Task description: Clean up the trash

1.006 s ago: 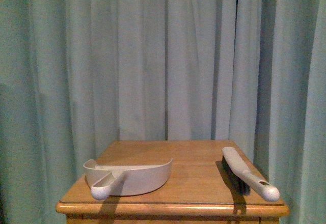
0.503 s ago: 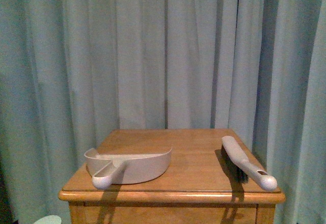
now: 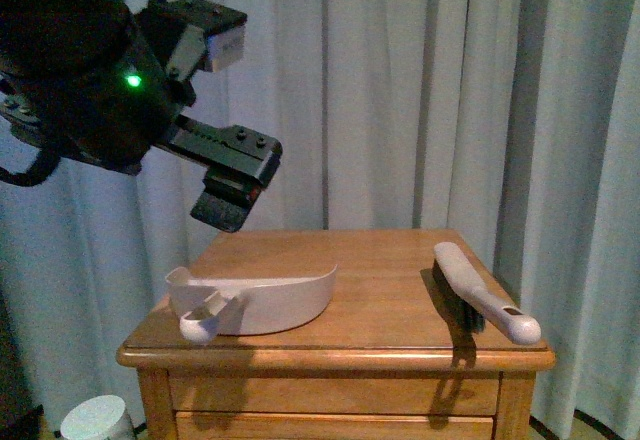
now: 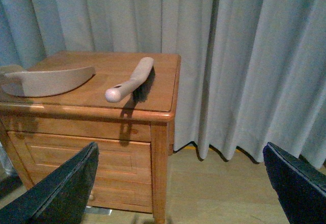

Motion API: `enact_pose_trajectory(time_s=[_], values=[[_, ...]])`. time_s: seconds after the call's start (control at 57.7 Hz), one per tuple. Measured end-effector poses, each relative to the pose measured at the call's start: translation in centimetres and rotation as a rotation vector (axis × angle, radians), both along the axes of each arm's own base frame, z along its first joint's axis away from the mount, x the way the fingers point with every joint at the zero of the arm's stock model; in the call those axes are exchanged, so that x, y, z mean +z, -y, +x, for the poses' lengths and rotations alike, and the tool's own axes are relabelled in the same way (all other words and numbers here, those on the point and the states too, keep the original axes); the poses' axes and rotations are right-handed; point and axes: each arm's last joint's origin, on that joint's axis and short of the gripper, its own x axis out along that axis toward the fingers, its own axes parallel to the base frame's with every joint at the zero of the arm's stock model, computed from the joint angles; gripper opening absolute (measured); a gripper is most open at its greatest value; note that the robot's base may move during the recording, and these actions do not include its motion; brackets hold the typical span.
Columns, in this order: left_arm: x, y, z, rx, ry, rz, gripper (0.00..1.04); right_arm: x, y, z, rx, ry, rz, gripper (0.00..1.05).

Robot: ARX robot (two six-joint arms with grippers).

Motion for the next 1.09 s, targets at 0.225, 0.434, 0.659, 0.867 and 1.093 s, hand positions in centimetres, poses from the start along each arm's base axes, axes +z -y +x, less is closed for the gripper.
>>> enact_pose_trajectory(time_s=[0.225,0.434,0.659,0.867,1.093], values=[[-1.8,1.2,2.9,0.075,-0.068,-0.046,0.97,0.0,0.0,0.0,0.000,0.000,0.000,0.97],[-4.2,1.5,4.3,0.126,-0.126,-0.074,0.97,0.0,0.0,0.0,0.000,0.000,0.000,0.97],[-5.8,0.9,5.2,0.165,-0.146,-0.053,0.97,0.0,0.0,0.0,0.000,0.000,0.000,0.97],[-7.2,0.5,5.9,0.186,-0.168,-0.044,0.97,0.0,0.0,0.0,0.000,0.000,0.000,0.97],[-8.7,0.9,6.2,0.187,-0.203,-0.062,0.97,0.0,0.0,0.0,0.000,0.000,0.000,0.97]])
